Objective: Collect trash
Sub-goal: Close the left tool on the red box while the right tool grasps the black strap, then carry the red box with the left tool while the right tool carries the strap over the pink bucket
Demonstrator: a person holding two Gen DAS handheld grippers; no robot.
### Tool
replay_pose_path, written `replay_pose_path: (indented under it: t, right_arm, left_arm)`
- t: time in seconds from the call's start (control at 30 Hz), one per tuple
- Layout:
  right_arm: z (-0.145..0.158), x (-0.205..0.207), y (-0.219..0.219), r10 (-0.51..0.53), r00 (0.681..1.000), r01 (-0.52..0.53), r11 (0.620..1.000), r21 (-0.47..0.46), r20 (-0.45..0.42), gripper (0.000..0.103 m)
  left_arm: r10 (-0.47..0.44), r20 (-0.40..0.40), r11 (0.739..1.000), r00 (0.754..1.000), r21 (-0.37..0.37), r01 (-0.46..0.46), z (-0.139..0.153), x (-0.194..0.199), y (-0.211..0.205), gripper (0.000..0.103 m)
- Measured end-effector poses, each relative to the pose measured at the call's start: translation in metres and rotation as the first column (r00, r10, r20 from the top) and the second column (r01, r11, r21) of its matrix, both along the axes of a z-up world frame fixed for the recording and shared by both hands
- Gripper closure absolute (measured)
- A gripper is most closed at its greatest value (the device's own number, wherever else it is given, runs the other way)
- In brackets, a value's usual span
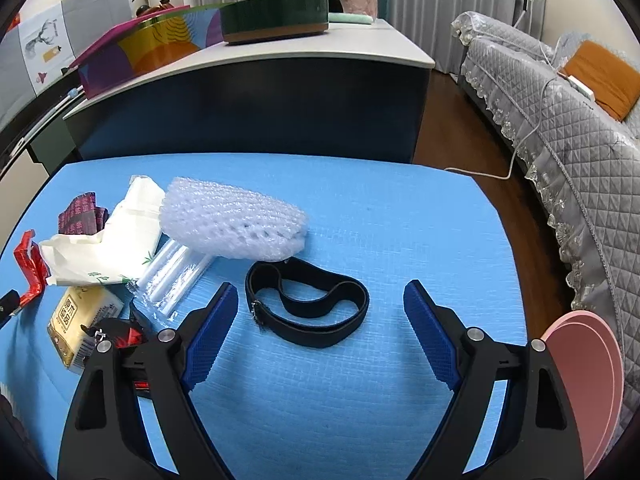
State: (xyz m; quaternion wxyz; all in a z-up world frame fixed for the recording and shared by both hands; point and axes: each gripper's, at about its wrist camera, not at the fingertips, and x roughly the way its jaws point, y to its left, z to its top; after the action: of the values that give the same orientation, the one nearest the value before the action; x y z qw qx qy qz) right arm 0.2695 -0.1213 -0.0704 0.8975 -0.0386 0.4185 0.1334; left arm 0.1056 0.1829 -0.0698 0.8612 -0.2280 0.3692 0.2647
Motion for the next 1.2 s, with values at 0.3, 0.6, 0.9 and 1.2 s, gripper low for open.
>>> replay_pose_path:
  t: [0.3, 0.6, 0.9, 1.2]
  right_arm:
    - [-0.007, 0.006, 0.001, 0.008, 1.0, -0.009, 1.0, -0.003, -0.029, 0.031]
    - [-0.002, 0.001, 0.002, 0.034, 0.999, -0.034, 0.999, 0.007, -0.032, 0.069]
    - [0.011, -0.014, -0.003, 0.05, 0.999, -0.049, 0.998, 0.027, -0.006, 0.085]
    - [0.036, -0.038, -0.004, 0.068, 0.996, -0.071, 0.997, 0.041, 0.051, 0.086]
  left_arm:
    - [-0.01, 0.003, 1.0, 1.0, 0.003, 0.01, 0.001, 0.009, 0.001, 0.074]
    - [-0.038, 0.035, 0.998, 0.999, 0.044, 0.036, 0.012, 0.01, -0.004, 0.088]
    - [-0.085, 0.075, 0.992, 0.994, 0.097, 0.077, 0.027, 0.007, -0.016, 0.093]
    - [-0.137, 0.092, 0.98, 0.986, 0.158, 0.122, 0.04, 0.005, -0.033, 0.096]
